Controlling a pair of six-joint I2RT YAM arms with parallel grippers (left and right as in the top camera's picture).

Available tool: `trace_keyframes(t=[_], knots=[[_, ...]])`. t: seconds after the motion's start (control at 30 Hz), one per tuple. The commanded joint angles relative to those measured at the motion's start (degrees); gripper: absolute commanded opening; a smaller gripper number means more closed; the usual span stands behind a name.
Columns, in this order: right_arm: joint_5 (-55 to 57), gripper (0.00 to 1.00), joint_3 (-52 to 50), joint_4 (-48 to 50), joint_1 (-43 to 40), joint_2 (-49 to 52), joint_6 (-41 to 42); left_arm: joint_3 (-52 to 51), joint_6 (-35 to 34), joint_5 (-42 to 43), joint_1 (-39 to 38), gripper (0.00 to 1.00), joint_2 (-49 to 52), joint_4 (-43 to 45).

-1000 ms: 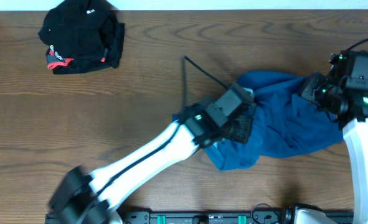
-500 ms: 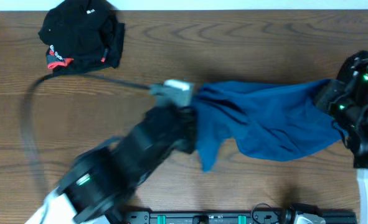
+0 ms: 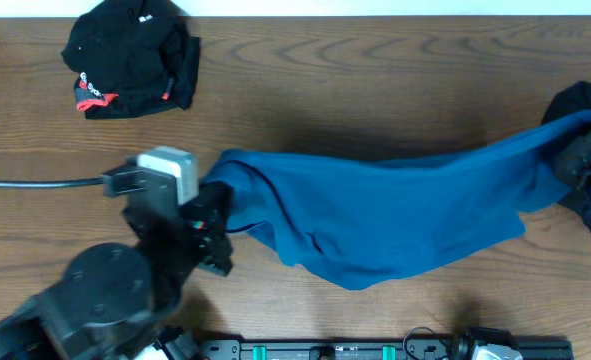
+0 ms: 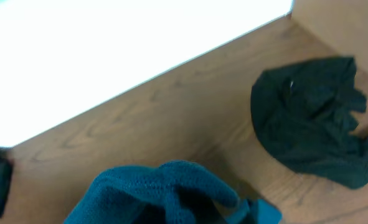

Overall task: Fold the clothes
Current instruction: 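Lift the shirt with both grippers and stretch it wide across the table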

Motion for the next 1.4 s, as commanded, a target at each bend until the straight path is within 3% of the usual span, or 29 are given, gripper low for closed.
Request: trace_keyframes(t=[0.0,0.43,0.6,0.93,1.13,1.37], knots=[[2.0,0.01,5.9,-1.9,-0.4,-0.4,-1.5,8.5,1.6,-1.7,0.3,0.06,0.9,-2.8],[3.0,0.01,18.5,-6.1,-0.4,-0.1,-1.2,41.0,0.9,-2.4,0.3,0.06,14.4,-19.3],[5.8,0.01,18.5,-5.7,-0.4,2.1,0.0,47.0,0.7,-11.7,0.3,0.06,20.0,-20.7],[5.8,0.01,18.5,-3.6,-0.4,17.0,2.8,47.3,-0.6,-36.2,0.9,0.06,29.5,-20.7],[5.2,0.01,18.5,0.2,-0.4,26.2,3.0,47.2,-0.5,-35.0,10.3,0.06,38.4,-20.1],[5.1,0.01,18.5,4.4,-0.4,34.7,3.9,47.2,-0.5,-16.4,26.0,0.06,51.4,-14.9]])
